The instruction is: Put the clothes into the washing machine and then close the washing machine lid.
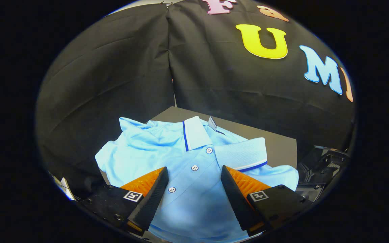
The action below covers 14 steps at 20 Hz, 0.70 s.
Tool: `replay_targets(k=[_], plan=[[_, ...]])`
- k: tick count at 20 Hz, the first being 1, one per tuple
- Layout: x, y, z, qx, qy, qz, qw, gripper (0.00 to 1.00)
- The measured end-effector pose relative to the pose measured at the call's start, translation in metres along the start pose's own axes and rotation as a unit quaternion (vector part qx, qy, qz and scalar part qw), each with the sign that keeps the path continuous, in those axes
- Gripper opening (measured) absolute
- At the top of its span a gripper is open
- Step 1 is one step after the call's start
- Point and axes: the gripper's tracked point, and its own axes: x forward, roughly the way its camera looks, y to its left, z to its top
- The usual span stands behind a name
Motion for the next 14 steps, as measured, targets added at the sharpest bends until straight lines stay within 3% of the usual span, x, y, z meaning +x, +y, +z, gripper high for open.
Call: replay_targets(k=[3,4,6,8,12,14], plan=[[0.0007,-0.0024,0.0018,-0.015,0.006,-0.011,1.0,0.98],[-0.0006,-0.0027,0.0029,-0.022,0.007,-0.013,1.0,0.91],[0.0006,-0.0005,0.0037,-0.032,0.013,-0.012,0.999,0.89],[0.0041,-0.001,0.007,-0.014,0.001,-0.005,1.0,0.47],[0.0022,-0.0044,0.0082,-0.023,-0.003,0.013,1.0,0.46],[0.0017,-0.004,0.0063,-0.014,-0.008,0.018,1.0,0.15]])
